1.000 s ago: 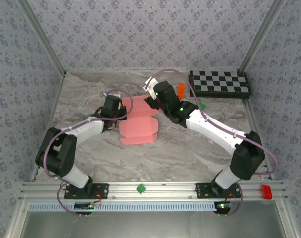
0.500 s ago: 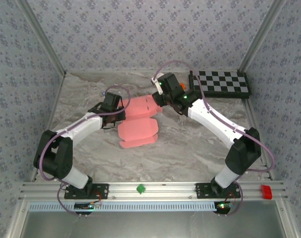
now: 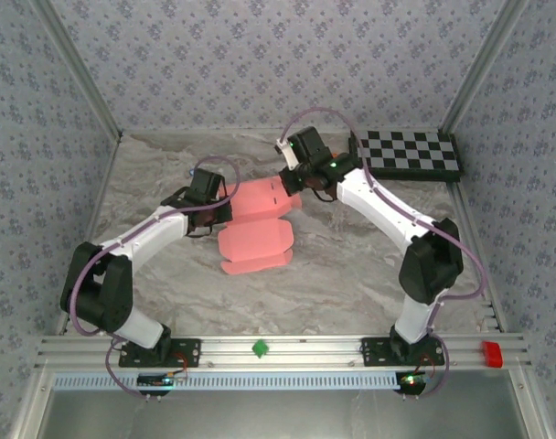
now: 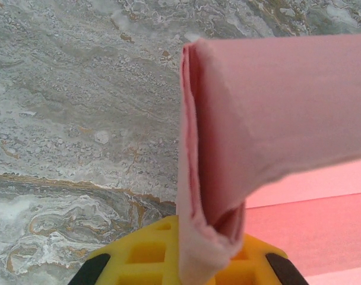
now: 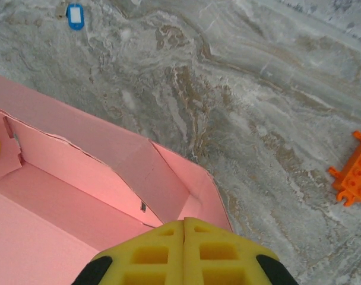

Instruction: Fold the paper box

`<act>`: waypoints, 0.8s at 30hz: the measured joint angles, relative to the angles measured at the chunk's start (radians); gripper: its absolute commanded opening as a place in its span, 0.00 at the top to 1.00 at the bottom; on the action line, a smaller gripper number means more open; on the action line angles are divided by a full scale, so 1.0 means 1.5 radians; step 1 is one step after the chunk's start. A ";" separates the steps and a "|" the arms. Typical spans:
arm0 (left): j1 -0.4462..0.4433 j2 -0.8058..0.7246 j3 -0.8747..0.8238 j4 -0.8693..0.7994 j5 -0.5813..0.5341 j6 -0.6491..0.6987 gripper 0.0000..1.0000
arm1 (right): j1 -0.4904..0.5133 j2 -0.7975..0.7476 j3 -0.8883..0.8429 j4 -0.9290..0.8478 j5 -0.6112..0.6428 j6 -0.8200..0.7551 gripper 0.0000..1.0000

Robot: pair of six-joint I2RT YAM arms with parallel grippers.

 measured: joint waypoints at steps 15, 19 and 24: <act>0.000 0.000 0.000 0.000 0.014 -0.007 1.00 | 0.000 0.060 0.020 -0.018 0.004 0.002 0.98; 0.000 0.000 0.000 0.001 0.017 -0.015 1.00 | 0.000 0.064 0.020 -0.018 -0.006 0.018 0.98; 0.000 0.000 0.000 0.001 0.017 -0.025 1.00 | 0.000 0.064 0.013 -0.001 -0.040 0.043 0.98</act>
